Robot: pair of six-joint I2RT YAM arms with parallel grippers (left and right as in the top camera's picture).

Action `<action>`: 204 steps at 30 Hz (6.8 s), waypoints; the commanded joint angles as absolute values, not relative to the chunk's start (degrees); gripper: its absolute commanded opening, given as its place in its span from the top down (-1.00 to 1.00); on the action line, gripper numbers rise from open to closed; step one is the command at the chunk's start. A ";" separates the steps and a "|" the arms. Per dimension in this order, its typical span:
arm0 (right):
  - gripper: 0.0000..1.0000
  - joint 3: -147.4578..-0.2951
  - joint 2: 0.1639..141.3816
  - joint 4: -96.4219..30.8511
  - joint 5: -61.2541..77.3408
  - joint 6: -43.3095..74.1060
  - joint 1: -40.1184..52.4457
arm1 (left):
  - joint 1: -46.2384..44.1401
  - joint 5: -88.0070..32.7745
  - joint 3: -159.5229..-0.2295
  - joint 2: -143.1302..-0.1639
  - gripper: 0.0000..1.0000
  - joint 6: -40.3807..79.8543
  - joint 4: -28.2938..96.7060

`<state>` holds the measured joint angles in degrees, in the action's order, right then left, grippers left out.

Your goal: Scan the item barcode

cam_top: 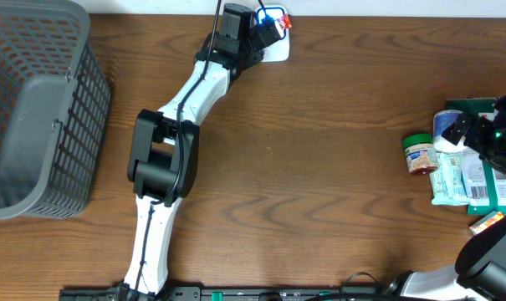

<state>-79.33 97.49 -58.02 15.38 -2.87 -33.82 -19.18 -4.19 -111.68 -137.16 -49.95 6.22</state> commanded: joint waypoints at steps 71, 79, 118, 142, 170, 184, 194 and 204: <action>-0.58 -79.37 97.78 -58.98 44.07 8.29 -34.48 | -46.17 -28.40 -110.61 -121.60 -0.55 22.37 33.71; 0.97 -79.37 97.78 -64.16 32.95 3.14 -32.40 | -40.14 -1.50 -110.61 -107.07 -0.56 18.68 51.11; -0.99 -79.37 97.78 -60.66 28.69 4.64 -17.37 | -17.43 11.20 -110.59 -97.43 -0.60 18.65 67.40; -0.99 -79.37 91.64 -60.55 25.17 4.64 -17.15 | -17.43 11.20 -110.59 -97.43 -0.61 18.65 67.40; -0.99 -76.09 39.18 -40.05 15.20 -11.33 1.61 | -17.43 11.20 -110.59 -97.43 -0.61 18.65 67.40; -0.99 -50.61 12.80 -39.05 14.85 -11.44 1.58 | -17.43 11.20 -110.59 -97.43 -0.61 18.65 67.40; -0.99 -33.80 0.19 -26.35 14.85 -11.44 1.58 | -17.43 11.20 -110.59 -97.43 -0.61 18.65 67.40; -0.99 -18.70 0.32 8.80 14.33 -11.44 1.23 | -17.43 11.20 -110.59 -97.43 -0.61 18.65 67.40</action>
<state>-22.41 0.69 3.38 15.29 -11.14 0.97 -17.67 10.50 -110.39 -97.73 19.40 67.13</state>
